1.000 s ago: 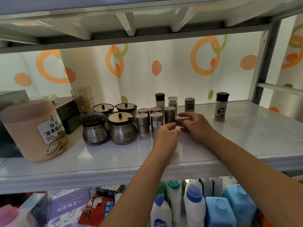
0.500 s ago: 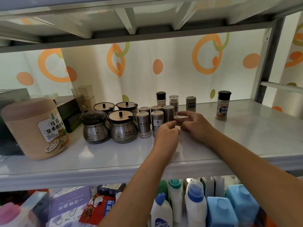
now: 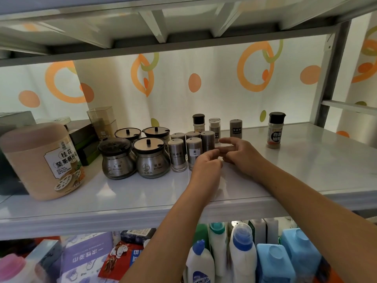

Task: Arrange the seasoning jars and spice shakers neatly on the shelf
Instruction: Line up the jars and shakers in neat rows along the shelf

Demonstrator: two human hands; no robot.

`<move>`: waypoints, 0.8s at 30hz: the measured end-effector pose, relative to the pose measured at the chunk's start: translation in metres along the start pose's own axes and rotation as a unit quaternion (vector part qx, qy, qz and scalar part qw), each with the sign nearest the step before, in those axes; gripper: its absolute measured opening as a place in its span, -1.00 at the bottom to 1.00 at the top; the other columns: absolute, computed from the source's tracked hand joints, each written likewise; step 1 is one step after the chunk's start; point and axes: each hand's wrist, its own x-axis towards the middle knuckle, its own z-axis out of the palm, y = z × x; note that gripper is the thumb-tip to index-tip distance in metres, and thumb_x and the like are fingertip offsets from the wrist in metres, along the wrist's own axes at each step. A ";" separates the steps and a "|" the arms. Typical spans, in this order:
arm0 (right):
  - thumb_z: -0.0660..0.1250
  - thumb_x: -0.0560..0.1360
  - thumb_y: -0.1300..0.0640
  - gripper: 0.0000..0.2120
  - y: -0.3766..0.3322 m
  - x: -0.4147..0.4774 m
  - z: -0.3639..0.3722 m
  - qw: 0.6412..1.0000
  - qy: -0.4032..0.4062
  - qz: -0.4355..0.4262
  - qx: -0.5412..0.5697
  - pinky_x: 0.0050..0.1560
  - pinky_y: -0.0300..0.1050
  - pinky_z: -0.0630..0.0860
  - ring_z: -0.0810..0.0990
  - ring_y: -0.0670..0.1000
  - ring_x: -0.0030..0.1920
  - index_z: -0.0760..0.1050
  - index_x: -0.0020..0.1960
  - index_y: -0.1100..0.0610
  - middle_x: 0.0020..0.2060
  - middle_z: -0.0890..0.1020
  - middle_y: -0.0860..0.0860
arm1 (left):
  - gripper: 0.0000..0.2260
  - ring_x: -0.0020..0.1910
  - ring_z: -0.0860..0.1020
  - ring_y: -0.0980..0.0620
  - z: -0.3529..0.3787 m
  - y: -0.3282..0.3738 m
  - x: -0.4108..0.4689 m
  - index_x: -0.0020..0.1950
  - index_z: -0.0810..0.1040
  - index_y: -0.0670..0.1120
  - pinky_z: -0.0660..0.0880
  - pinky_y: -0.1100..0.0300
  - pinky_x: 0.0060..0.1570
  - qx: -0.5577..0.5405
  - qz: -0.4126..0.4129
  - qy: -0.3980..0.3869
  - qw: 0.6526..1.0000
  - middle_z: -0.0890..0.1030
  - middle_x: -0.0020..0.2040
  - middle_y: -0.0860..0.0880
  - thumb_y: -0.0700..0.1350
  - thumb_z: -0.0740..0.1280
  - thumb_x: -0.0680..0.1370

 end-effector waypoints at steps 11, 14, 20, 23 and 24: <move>0.22 0.50 0.34 -0.58 0.003 0.002 -0.001 0.999 0.045 0.011 0.024 0.23 0.03 0.56 0.66 0.04 0.09 0.46 0.34 0.15 0.10 0.67 0.13 | -0.59 -0.10 0.51 0.18 0.001 0.000 0.000 0.31 0.50 -0.06 0.45 0.37 -0.19 -0.020 -0.008 -0.010 1.000 0.59 0.03 0.02 -0.35 0.13 0.54; 0.34 0.50 0.23 -0.73 0.007 0.011 -0.006 0.988 0.148 0.036 0.004 0.16 0.05 0.60 0.68 0.04 -0.02 0.54 0.20 0.16 -0.01 0.69 0.10 | -0.55 0.25 0.47 0.05 0.001 -0.001 0.003 0.42 0.42 -0.13 0.41 0.14 0.28 -0.006 -0.014 -0.004 1.000 0.52 0.31 -0.05 -0.35 0.14 0.54; 0.39 0.47 0.20 -0.57 0.002 0.043 -0.026 0.964 0.249 0.067 -0.065 0.15 -0.08 0.47 0.56 0.10 0.19 0.41 0.32 0.17 0.19 0.59 0.11 | -0.55 0.35 0.42 0.00 0.004 -0.002 0.007 0.42 0.43 -0.13 0.36 -0.04 0.39 0.001 -0.017 -0.004 1.000 0.48 0.38 -0.04 -0.35 0.14 0.54; 0.42 0.48 0.15 -0.43 -0.001 0.057 -0.031 0.963 0.246 0.072 -0.082 0.18 -0.09 0.42 0.51 0.13 0.26 0.30 0.42 0.19 0.27 0.53 0.15 | -0.55 0.36 0.41 0.02 0.004 -0.003 0.008 0.43 0.42 -0.11 0.34 -0.02 0.40 0.001 -0.022 -0.008 1.000 0.48 0.38 -0.02 -0.35 0.14 0.54; 0.43 0.48 0.13 -0.39 -0.001 0.061 -0.032 0.965 0.235 0.075 -0.089 0.17 -0.11 0.40 0.50 0.14 0.28 0.27 0.44 0.20 0.29 0.51 0.16 | -0.55 0.36 0.41 0.03 0.004 -0.004 0.009 0.42 0.42 -0.10 0.33 -0.02 0.41 0.003 -0.022 -0.010 1.000 0.48 0.38 -0.01 -0.34 0.14 0.55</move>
